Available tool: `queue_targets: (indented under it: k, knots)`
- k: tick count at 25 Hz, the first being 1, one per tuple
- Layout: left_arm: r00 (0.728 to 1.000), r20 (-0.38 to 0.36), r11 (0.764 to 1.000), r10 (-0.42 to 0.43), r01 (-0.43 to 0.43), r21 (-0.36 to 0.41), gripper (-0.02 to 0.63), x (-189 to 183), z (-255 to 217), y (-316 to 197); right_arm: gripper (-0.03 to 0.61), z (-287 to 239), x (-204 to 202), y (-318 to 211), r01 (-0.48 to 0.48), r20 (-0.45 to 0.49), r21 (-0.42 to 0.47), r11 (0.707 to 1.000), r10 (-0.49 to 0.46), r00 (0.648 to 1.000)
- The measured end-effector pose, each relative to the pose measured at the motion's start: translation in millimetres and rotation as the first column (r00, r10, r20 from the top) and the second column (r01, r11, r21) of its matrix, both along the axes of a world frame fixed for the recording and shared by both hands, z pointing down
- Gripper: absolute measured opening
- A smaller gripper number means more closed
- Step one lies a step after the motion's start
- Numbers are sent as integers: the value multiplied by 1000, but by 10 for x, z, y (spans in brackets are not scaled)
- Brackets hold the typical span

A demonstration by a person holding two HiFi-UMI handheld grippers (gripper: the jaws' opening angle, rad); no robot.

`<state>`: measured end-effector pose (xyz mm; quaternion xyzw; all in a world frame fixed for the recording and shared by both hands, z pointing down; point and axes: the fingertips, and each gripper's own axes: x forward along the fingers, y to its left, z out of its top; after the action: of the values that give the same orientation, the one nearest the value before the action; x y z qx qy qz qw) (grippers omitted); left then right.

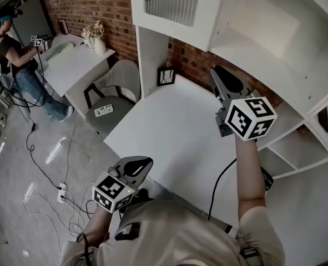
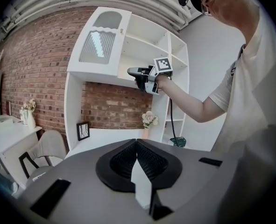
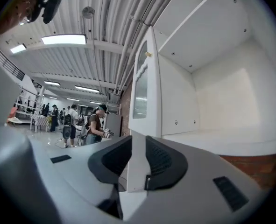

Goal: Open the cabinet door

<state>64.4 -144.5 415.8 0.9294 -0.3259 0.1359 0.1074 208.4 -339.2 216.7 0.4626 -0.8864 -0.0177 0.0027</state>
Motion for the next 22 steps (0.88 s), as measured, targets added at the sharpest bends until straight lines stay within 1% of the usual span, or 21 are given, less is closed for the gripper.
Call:
queue_targets:
  k: [1,2,6,10,13,17,22]
  knots:
    - [1000,3,1000,5,-5,6,17,-62,-18,-62,113,-44,-3,-86,-24,-5,5,1000,24,1000]
    - [1000,5,1000,13,-13,15,17,-107,-43,-122,135,-79,-8,-170,-44,-12,8,999,44,999]
    - [999,-8,998,43,-43,39,17,-184,-84,-309,138,-145,-51,-488,-97,-42,11,995,97,994]
    - [998,-30,998,57,-57,15,17,-229,-31,-444,150,-144,-99,-689,-124,-69,-5,992,124,990]
    - [996,-47,997,72,-71,15,17,-261,-61,-491,170,-189,-107,-793,-157,-80,-7,988,156,985]
    - [996,-61,997,72,-71,15,17,-296,-41,-519,173,-190,-155,-891,-167,-95,-7,986,165,982]
    - [995,-78,998,60,-60,5,17,-359,-45,-531,173,-191,-155,-887,-178,-107,8,984,177,978]
